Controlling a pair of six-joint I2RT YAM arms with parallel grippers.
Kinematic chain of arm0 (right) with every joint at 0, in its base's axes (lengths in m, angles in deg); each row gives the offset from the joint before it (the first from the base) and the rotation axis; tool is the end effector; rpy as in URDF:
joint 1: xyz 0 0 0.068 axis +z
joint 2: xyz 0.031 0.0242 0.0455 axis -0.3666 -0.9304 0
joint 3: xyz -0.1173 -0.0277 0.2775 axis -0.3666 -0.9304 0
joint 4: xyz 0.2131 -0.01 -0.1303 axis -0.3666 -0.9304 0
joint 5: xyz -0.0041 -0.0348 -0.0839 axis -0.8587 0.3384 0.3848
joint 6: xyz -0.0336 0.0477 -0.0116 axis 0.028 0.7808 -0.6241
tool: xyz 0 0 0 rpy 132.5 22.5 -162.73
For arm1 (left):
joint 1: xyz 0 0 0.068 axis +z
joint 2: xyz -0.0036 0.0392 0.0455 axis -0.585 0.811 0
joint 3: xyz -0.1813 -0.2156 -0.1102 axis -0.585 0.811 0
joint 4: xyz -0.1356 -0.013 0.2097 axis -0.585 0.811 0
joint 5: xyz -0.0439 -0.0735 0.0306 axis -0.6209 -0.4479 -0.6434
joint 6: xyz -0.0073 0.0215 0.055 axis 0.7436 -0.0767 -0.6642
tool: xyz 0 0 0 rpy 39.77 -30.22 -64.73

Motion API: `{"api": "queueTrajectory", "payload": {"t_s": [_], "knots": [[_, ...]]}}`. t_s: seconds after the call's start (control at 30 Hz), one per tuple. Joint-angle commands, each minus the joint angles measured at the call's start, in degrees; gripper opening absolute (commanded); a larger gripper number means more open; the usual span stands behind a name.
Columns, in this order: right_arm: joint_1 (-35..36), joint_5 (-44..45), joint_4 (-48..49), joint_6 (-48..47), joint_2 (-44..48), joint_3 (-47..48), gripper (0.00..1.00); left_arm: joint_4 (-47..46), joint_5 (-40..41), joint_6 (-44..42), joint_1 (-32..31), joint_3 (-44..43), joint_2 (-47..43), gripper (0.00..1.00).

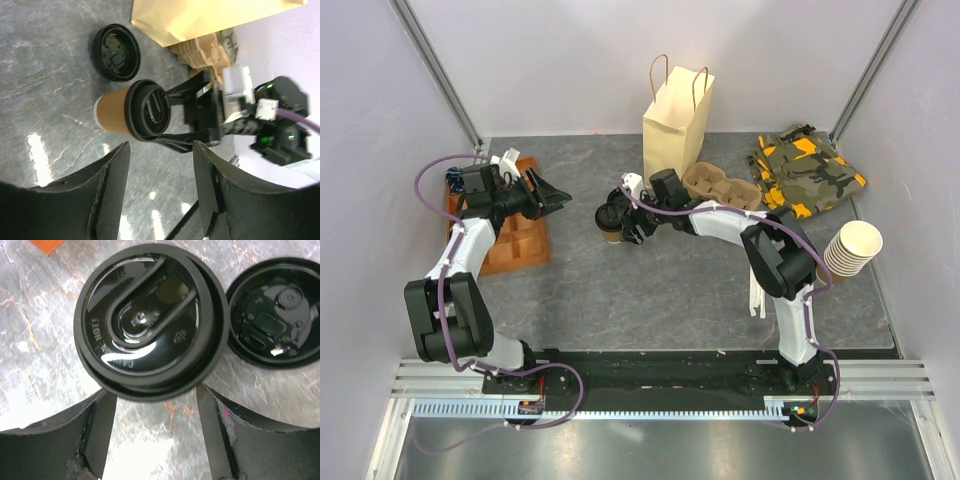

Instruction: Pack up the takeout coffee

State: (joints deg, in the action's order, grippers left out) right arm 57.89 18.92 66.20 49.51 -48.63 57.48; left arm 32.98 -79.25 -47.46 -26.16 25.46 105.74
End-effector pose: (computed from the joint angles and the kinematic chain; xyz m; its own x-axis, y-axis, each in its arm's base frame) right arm 0.3671 0.2964 0.2050 -0.3507 -0.4352 -0.8292 -0.8945 0.4178 0.1591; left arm 0.3092 0.0189 0.2992 -0.7369 -0.4634 -0.4922 0.1551 0.5928 -0.7903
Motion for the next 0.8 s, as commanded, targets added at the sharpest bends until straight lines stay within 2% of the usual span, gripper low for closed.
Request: {"api": "queueTrajectory", "payload": {"t_s": [0.0,0.07,0.2,0.3,0.33,0.43,0.63,0.77], "knots": [[-2.01,-3.36,-11.19,-1.06,6.92,6.24,0.73,7.86,4.93,-11.19,-1.56,-4.83,0.43,0.57],[-3.33,-4.59,-15.58,0.87,8.16,8.36,0.72,10.35,9.58,-14.73,-3.92,-7.11,-0.44,0.55],[-4.04,-5.48,-17.37,7.64,9.23,14.15,0.66,14.39,16.11,-22.37,-9.03,-9.67,-0.89,0.48],[-3.95,-6.70,-16.31,15.46,5.12,18.98,0.54,15.89,20.41,-24.32,-14.30,-11.51,0.86,0.42],[-4.04,-7.41,-16.40,18.69,3.79,20.22,0.44,16.68,21.38,-24.50,-15.27,-12.13,1.48,0.40],[-3.77,-8.29,-16.84,22.41,-0.61,24.01,0.29,18.43,24.20,-25.64,-18.78,-15.46,3.77,0.33],[-1.93,-6.80,-16.92,24.96,-2.73,24.46,0.14,19.76,28.42,-26.70,-23.45,-17.50,6.93,0.25],[-1.40,-4.78,-17.10,25.14,-3.34,22.61,0.11,20.99,29.83,-27.05,-24.41,-17.32,8.42,0.22]]}}
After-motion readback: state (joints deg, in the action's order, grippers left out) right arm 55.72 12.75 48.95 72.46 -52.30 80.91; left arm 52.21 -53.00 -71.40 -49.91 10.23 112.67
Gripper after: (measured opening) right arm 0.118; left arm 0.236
